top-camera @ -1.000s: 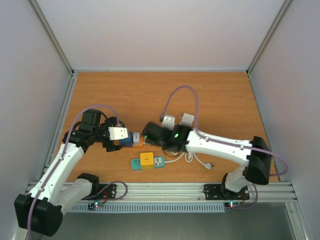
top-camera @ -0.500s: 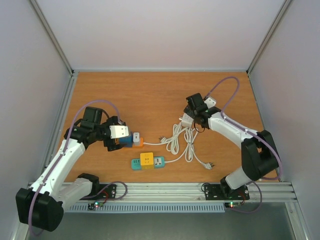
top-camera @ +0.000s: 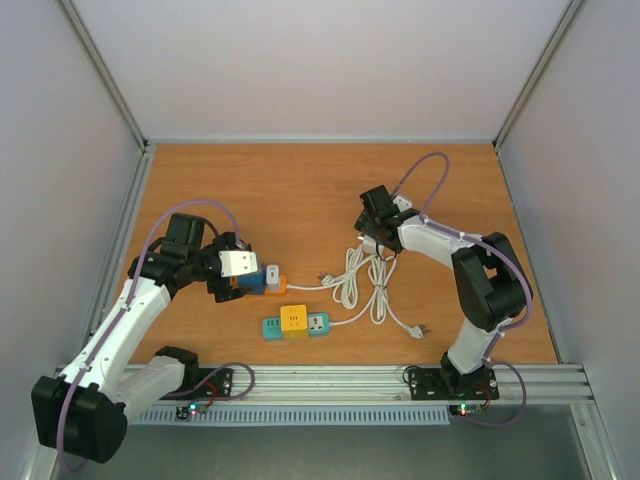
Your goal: Insert the plug
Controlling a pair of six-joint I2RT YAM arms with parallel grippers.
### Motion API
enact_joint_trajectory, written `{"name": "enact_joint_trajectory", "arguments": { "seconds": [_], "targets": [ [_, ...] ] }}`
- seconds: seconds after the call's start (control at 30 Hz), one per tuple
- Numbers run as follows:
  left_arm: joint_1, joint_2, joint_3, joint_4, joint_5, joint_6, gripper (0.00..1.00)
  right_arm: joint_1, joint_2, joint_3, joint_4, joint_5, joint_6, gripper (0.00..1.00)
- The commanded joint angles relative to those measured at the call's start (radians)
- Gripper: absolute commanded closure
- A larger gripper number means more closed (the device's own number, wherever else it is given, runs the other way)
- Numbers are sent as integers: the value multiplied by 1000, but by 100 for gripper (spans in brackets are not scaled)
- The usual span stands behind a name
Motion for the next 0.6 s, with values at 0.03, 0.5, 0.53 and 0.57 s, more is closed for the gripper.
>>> {"name": "enact_joint_trajectory", "arguments": {
  "seconds": [0.03,0.5,0.53,0.57],
  "targets": [
    [6,-8,11,11,8,-13,0,21,35,22,-5,15,-42,10],
    [6,-15,-4,32,-1,-12,0,39,33,41,-48,7,-74,52],
    [6,-14,-3,33,1,-13,0,39,24,41,-48,4,-74,57],
    [6,-14,-4,37,7,-14,0,39,12,40,-48,-2,-75,64]
  ]
}}
